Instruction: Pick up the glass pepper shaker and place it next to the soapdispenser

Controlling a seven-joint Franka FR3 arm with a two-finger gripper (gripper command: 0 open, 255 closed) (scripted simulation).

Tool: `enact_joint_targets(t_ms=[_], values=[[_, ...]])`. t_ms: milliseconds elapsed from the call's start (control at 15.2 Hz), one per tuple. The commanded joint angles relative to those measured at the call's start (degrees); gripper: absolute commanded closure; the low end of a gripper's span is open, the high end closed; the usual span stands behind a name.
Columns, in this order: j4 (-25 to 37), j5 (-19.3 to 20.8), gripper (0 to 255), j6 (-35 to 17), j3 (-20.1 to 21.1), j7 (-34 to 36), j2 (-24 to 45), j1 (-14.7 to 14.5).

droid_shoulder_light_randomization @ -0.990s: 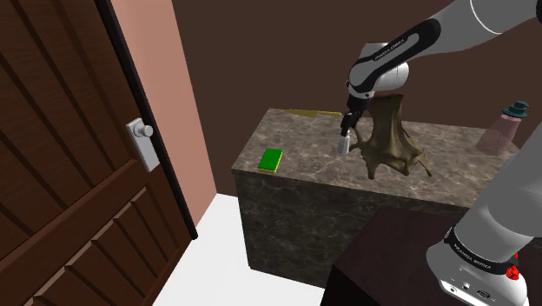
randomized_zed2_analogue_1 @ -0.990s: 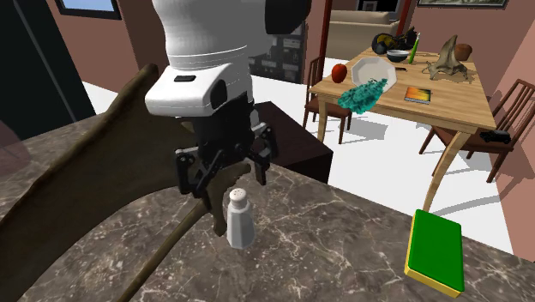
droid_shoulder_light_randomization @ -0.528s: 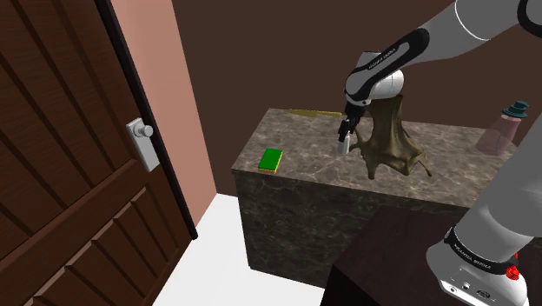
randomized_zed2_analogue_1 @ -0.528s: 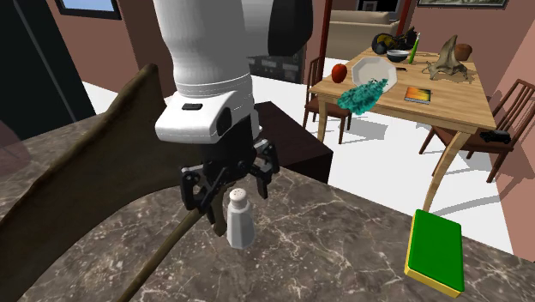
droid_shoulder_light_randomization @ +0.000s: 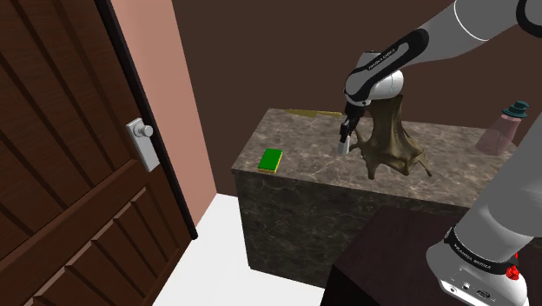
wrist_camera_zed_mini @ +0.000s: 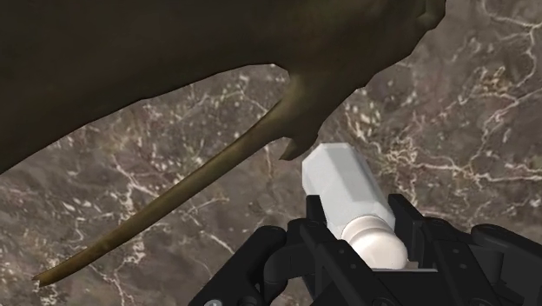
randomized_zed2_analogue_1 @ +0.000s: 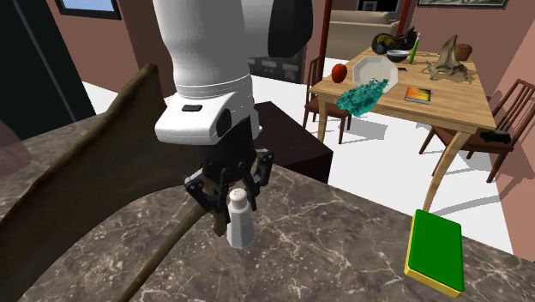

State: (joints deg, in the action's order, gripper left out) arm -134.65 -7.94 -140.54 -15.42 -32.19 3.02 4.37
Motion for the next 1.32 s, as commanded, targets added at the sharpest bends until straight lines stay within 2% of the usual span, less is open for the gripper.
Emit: enact_joint_targets(t_ms=[0, 396, 1254], values=[[-0.02, 0.0, 255, 0.0, 0.01, 0.0, 0.02, -0.01], [-0.01, 0.0, 255, 0.01, 0.01, 0.0, 0.01, -0.01], [3.66, 3.61, 255, 9.88, -0.09, 3.08, -6.6, 0.05]])
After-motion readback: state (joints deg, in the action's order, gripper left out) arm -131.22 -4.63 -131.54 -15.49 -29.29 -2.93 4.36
